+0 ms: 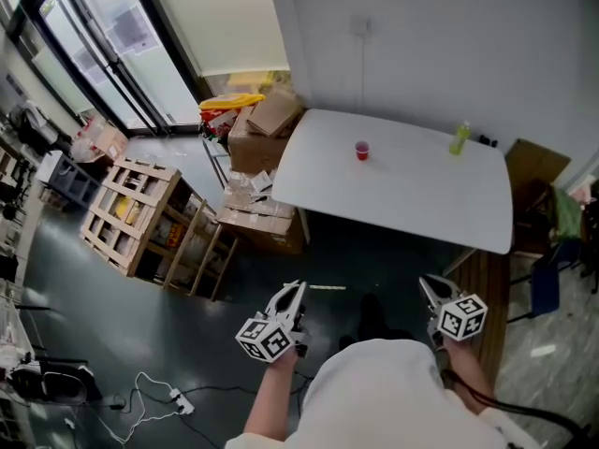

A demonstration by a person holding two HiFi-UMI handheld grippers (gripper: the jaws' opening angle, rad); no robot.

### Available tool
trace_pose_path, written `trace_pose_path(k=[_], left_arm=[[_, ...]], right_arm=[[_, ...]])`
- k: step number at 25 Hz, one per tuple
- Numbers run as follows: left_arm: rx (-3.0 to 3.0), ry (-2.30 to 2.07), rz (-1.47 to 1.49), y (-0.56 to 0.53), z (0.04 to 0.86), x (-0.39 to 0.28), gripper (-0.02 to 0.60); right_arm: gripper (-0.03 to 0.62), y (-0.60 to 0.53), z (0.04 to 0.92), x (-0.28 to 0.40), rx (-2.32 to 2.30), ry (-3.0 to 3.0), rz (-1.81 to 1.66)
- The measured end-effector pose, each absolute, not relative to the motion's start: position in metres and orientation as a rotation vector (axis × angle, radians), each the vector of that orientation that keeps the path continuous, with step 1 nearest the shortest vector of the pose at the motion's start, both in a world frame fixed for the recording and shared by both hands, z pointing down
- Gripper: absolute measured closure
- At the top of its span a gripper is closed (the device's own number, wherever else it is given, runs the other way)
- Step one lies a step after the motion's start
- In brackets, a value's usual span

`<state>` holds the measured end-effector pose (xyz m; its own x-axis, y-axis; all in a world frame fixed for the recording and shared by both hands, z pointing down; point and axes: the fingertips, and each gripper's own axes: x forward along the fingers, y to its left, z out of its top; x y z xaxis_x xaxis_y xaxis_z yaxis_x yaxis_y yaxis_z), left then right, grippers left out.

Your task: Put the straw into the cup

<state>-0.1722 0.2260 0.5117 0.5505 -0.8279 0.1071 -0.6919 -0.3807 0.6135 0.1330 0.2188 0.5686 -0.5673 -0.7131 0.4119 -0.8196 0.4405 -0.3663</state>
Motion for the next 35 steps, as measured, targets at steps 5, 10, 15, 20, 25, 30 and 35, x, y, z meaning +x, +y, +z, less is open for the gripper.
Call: trace_pose_path(k=[5, 10, 15, 20, 25, 30, 35], left_arm=[[2.165, -1.227, -0.291, 0.213, 0.512, -0.178, 0.558], [2.163, -1.240, -0.277, 0.191, 0.512, -0.178, 0.558], [2.165, -1.243, -0.271, 0.165, 0.516, -0.176, 0.558], [2.159, -1.244, -0.255, 0.133, 0.518, -0.168, 0.558], [2.167, -1.239, -0.234, 0.096, 0.519, -0.161, 0.558], [2.159, -1.243, -0.222, 0.064, 0.521, -0.156, 0.558], [2.154, -1.253, -0.198, 0.032, 0.526, -0.152, 0.558]], right_arm=[[0.551, 0.200, 0.569, 0.125, 1.328, -2.503, 0.797], [0.551, 0.175, 0.573, 0.119, 1.310, -2.513, 0.807], [0.551, 0.147, 0.579, 0.119, 1.289, -2.506, 0.823], [0.551, 0.113, 0.585, 0.128, 1.297, -2.489, 0.839], [0.551, 0.076, 0.586, 0.132, 1.293, -2.482, 0.860], [0.551, 0.044, 0.594, 0.134, 1.267, -2.469, 0.885], [0.551, 0.011, 0.602, 0.133, 1.227, -2.462, 0.891]])
